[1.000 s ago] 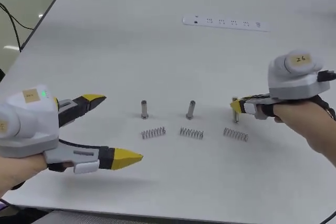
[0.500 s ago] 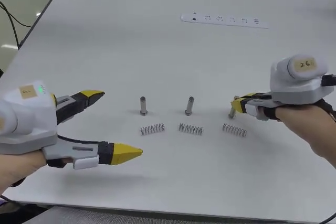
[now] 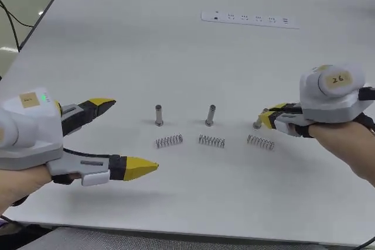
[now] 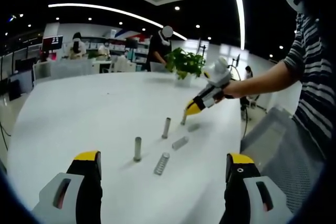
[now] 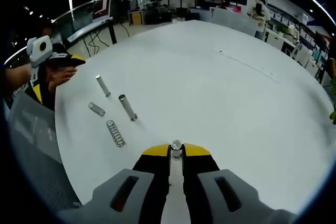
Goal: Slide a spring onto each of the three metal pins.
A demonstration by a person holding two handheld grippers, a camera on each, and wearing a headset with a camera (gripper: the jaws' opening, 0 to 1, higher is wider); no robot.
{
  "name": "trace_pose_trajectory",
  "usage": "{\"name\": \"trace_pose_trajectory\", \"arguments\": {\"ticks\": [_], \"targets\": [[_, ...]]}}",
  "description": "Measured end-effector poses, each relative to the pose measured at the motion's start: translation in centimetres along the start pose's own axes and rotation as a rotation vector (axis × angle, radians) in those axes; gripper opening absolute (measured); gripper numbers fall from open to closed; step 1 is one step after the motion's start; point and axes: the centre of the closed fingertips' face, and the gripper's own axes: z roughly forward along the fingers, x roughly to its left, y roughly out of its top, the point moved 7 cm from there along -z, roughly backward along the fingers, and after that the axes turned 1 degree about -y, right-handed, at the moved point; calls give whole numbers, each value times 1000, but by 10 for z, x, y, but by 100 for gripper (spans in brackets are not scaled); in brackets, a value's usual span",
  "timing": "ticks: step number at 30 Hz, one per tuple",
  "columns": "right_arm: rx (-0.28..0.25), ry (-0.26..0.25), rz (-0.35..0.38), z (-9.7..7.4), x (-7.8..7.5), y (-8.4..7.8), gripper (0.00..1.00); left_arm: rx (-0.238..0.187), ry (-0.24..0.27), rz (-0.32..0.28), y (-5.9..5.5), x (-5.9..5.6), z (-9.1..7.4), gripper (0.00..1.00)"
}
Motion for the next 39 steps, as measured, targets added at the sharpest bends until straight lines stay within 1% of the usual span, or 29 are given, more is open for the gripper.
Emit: {"name": "trace_pose_trajectory", "arguments": {"ticks": [10, 12, 14, 20, 25, 29, 33, 39], "targets": [[-12, 1, -4, -1, -1, 0, 6, -2, 6, -2, 0, 1, -1, 96], [-23, 4, 1, -1, -1, 2, 8, -1, 6, -5, -1, 1, -1, 96], [-19, 4, -2, -2, -1, 2, 9, 1, 7, -2, -1, 1, -2, 96], [-28, 6, -13, -3, 0, 6, 14, -1, 2, -3, 1, 0, -1, 97], [-45, 3, -21, -5, 1, 8, 19, 2, 2, 2, 2, 1, -2, 97], [-51, 6, -22, -7, 2, 9, 21, 2, 5, 0, 3, 3, -2, 97], [-50, 8, -19, -8, 2, 9, 22, 4, 3, 2, 4, 2, -2, 97], [-63, 8, -18, -10, 3, 10, 25, 7, -2, 1, 4, 1, -1, 97]]}}
